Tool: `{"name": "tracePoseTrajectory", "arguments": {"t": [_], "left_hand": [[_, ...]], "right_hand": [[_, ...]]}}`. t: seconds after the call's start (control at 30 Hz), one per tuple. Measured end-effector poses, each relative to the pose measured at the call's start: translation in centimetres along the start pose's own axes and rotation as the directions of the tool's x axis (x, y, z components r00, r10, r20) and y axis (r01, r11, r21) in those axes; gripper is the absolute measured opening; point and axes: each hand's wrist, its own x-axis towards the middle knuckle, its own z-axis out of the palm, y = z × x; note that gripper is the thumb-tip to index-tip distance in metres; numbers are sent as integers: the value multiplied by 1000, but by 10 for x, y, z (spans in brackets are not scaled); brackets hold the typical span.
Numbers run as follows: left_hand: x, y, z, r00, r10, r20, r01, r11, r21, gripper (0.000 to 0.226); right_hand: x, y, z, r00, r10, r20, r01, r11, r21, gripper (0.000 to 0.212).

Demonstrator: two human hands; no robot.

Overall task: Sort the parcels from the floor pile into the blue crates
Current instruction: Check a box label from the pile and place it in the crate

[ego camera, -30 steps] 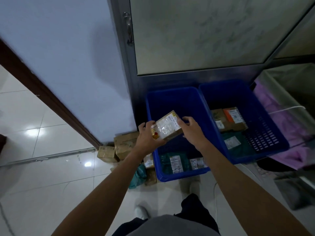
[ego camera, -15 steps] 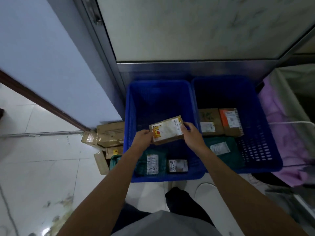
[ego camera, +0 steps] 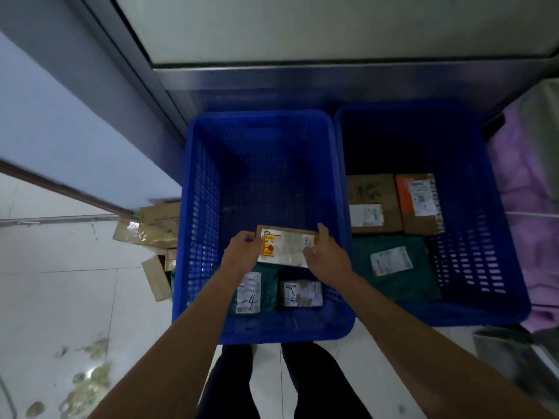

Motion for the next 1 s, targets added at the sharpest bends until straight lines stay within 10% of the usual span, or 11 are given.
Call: {"name": "tracePoseTrajectory", "arguments": {"t": [0.47,1.0], "left_hand": [[122,-92,115,963,-7,270,-34,989,147,68],[180,-140,142,918,208,338,-397,506,766,72]], "right_hand": [[103,60,98,983,143,115,-45,795,-605,79],[156,77,139,959,228,171,-1,603,-798,80]]}}
